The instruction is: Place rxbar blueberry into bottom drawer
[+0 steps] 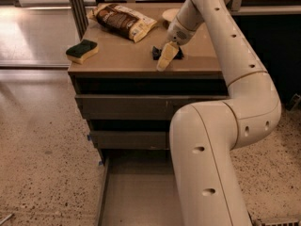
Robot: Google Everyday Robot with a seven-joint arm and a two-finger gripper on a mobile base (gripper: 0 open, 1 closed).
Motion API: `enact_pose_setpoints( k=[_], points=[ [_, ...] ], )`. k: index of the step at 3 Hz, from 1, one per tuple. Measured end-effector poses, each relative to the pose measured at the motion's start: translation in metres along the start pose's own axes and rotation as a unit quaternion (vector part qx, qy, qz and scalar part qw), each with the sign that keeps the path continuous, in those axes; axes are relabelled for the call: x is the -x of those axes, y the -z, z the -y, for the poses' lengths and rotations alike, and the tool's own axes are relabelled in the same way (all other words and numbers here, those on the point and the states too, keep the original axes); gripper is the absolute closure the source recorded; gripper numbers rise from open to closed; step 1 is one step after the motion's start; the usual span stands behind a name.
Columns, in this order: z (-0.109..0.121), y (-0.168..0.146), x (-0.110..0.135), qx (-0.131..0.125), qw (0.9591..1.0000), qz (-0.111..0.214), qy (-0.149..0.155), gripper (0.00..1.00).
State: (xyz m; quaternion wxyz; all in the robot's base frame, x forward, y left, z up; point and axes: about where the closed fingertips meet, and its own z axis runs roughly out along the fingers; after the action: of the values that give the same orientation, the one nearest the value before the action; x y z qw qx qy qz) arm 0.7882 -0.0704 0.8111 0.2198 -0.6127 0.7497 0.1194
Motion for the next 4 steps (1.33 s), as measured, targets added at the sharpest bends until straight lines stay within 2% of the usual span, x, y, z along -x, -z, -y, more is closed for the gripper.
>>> enact_pose_setpoints(
  k=[1,2,4],
  points=[
    [0.0,0.0,0.0,0.0,1.0,0.0,0.0,0.82],
    [0.0,0.0,0.0,0.0,1.0,0.0,0.0,1.0],
    [-0.0016,0.0069,0.0039,0.0,1.0,0.0,0.0,1.0]
  ],
)
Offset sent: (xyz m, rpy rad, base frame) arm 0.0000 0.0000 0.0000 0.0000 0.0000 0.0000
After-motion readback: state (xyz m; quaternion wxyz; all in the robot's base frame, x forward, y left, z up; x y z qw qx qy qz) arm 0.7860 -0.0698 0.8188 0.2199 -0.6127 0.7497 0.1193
